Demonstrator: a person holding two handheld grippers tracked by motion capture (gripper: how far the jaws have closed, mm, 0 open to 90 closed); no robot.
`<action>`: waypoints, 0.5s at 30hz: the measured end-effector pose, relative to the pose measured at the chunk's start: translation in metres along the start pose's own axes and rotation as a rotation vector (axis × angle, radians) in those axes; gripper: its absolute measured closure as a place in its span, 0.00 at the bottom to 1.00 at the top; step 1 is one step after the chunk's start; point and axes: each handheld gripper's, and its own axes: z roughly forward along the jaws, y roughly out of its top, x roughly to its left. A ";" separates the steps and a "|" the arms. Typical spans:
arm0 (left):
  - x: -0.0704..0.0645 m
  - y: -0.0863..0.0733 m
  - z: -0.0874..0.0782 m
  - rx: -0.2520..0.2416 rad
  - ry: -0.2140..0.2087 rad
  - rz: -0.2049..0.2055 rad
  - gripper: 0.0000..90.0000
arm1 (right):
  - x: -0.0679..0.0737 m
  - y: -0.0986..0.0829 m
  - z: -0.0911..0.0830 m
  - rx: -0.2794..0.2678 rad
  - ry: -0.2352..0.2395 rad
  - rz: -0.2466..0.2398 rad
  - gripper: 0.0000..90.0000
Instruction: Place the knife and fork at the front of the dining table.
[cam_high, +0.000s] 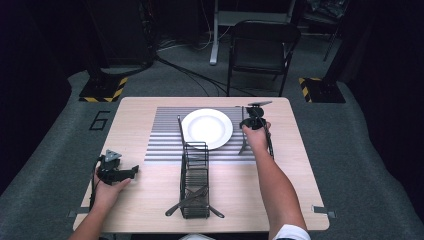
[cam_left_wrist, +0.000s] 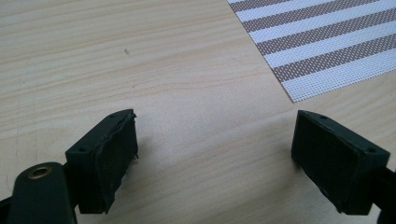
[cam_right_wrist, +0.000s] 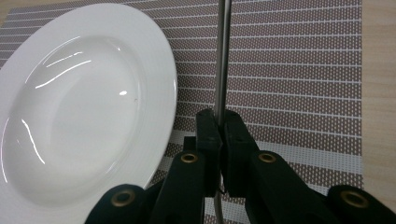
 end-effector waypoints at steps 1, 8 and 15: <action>0.000 0.000 0.000 0.001 0.000 0.000 0.16 | -0.002 0.000 0.001 0.009 0.002 0.007 0.97; 0.000 0.000 0.000 0.001 0.001 0.000 0.16 | -0.006 -0.002 0.009 0.013 0.002 0.060 0.97; 0.000 0.000 0.000 0.006 -0.002 0.001 0.16 | -0.015 -0.007 0.020 -0.009 0.018 0.150 0.97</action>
